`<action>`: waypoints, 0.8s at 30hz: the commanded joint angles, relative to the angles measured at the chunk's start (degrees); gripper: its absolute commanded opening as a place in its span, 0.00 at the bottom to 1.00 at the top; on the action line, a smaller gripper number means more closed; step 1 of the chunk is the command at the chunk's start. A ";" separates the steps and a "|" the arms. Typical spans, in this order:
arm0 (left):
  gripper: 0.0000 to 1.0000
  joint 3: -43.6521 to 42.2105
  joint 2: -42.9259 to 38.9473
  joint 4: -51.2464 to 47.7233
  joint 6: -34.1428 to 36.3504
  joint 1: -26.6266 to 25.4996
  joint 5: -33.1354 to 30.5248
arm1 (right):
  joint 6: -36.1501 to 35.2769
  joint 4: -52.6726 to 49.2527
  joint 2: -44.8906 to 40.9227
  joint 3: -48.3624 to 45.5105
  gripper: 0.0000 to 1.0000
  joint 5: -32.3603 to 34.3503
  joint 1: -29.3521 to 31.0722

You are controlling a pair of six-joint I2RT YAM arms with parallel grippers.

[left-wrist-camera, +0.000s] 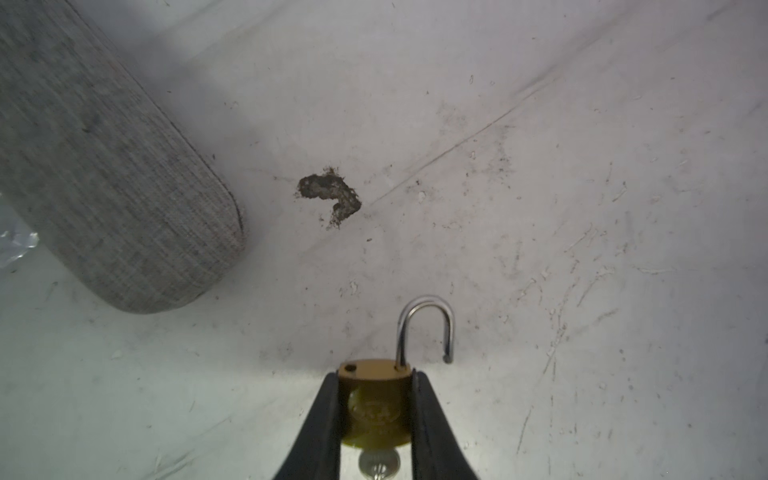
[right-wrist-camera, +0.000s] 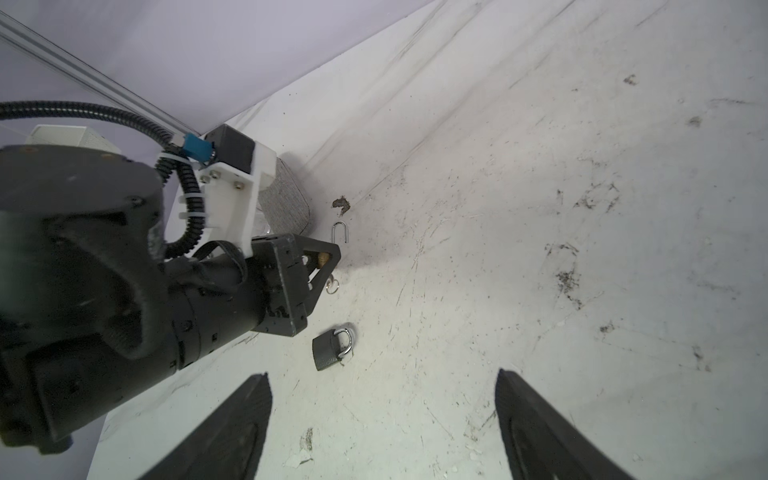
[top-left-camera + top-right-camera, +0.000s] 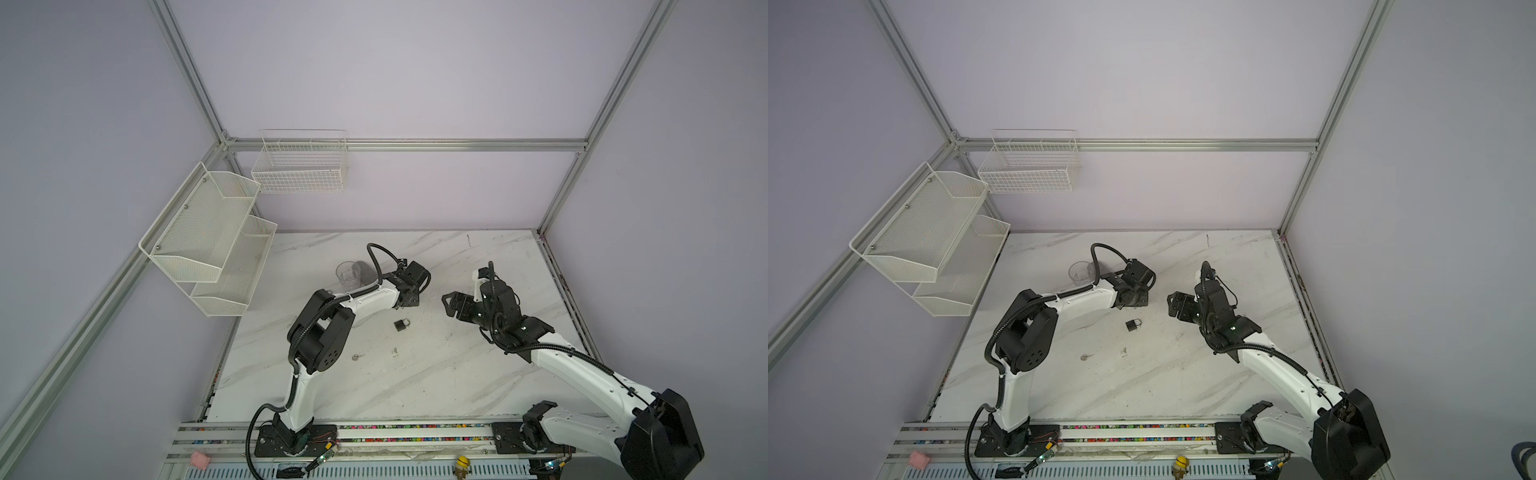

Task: Unlock with the key
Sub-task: 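Lower the opened brass padlock with the left gripper while the right draws back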

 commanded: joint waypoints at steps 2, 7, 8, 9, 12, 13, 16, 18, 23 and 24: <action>0.00 6.12 0.92 -2.93 -2.59 1.15 -0.25 | 0.25 1.61 -0.60 -0.35 0.87 -0.18 -0.52; 0.00 7.73 3.37 -3.26 -2.84 1.81 1.71 | 0.25 1.51 -0.25 0.42 0.87 -1.17 -0.62; 0.00 7.88 3.64 -3.26 -3.07 1.82 1.83 | 0.18 1.50 -0.20 0.67 0.87 -1.08 -0.62; 0.00 7.95 3.93 -3.19 -3.24 1.90 2.10 | 0.08 1.48 -0.33 0.70 0.87 -0.97 -0.62; 0.03 7.99 4.59 -3.41 -3.87 1.92 2.90 | 0.10 1.54 -0.70 0.69 0.87 -0.76 -0.62; 0.06 7.93 4.56 -3.51 -4.20 1.91 2.87 | 0.08 1.43 -0.71 0.87 0.87 -0.81 -0.62; 0.11 7.33 4.65 -3.61 -4.98 1.91 2.96 | -0.26 1.26 -0.78 1.17 0.87 -0.78 -0.62; 0.20 7.18 4.63 -3.61 -5.12 1.91 3.74 | -0.54 1.36 -0.79 1.05 0.87 -0.64 -0.62; 0.41 6.85 2.19 -3.82 -4.36 1.91 3.81 | -1.20 0.35 -0.42 2.11 0.86 -0.16 -0.62; 0.44 6.51 1.14 -3.87 -4.18 1.91 3.44 | -2.42 -0.11 -0.25 2.64 0.86 0.67 -0.62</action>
